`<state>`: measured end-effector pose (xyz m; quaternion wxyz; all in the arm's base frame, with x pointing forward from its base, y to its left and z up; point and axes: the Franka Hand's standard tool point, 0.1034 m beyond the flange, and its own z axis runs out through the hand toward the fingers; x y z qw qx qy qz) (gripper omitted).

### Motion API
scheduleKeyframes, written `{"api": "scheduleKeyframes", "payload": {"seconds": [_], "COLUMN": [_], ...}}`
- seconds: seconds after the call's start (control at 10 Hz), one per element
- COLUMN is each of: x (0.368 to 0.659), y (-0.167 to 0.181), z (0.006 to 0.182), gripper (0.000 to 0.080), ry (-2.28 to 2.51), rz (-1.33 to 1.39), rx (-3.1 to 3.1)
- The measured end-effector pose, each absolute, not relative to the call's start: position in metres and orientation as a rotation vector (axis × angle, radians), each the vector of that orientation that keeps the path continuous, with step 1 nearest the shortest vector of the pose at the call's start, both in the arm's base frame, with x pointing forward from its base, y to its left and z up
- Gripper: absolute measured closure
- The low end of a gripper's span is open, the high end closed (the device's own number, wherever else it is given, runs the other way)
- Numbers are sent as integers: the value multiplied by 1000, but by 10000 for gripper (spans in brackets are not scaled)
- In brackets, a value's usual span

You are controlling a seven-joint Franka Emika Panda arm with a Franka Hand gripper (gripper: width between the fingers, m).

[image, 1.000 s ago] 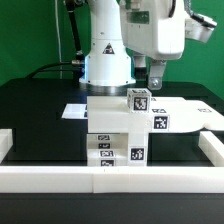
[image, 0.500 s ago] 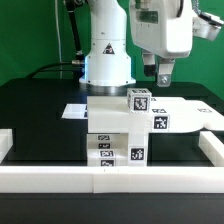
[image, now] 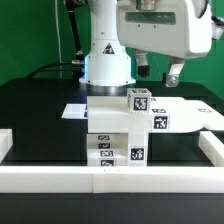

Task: Assemble chair

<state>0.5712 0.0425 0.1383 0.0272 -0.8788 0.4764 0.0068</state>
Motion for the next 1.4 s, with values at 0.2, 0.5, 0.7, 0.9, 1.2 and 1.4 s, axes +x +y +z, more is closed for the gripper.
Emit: {"api": "scheduleKeyframes", "payload": {"seconds": [0.2, 0.5, 0.7, 0.9, 1.2, 1.4], "x": [565, 562, 562, 551, 523, 504], "y": [43, 42, 41, 45, 64, 67], "z": [138, 137, 137, 135, 132, 122], "gripper": [150, 150, 150, 150, 150, 150], "ry": [1199, 987, 776, 588, 560, 584], "rz": [18, -16, -22, -12, 18, 11], "rx": [-2838, -2917, -2983, -3021, -3006, -3006]}}
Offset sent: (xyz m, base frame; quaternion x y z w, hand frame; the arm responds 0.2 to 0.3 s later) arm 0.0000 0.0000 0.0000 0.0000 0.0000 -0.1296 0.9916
